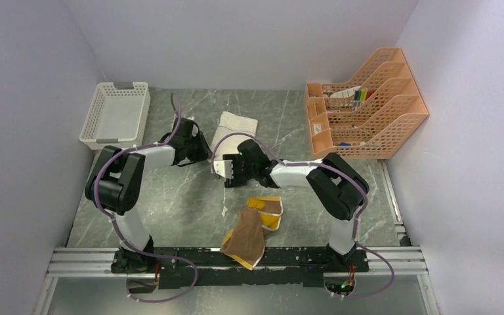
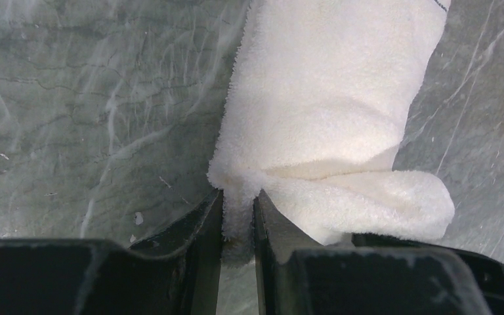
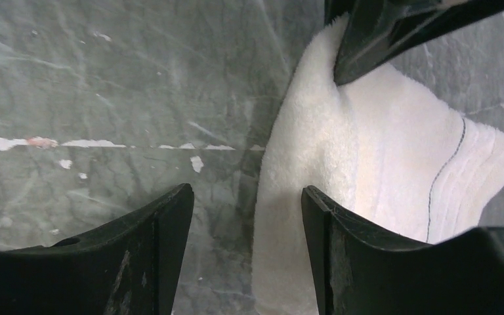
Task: Roll the towels
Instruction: Roll the towel at the center of the board.
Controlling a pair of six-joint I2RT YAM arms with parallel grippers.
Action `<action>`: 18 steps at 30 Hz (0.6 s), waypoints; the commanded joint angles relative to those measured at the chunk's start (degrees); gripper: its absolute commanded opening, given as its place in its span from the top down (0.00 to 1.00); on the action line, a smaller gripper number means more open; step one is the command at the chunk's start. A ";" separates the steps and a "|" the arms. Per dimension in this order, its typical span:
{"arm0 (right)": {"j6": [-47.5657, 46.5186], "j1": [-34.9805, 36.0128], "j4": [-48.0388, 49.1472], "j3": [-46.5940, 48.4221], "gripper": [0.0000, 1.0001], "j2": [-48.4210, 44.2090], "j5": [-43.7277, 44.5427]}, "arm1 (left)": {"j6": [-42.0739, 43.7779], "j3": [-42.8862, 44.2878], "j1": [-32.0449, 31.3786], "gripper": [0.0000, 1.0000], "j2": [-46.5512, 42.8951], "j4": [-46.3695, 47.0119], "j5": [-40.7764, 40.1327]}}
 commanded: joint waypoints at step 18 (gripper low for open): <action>2.51 -5.98 1.90 -1.36 0.74 2.98 0.11 | 1.74 2.41 0.77 0.69 -0.22 -1.69 2.84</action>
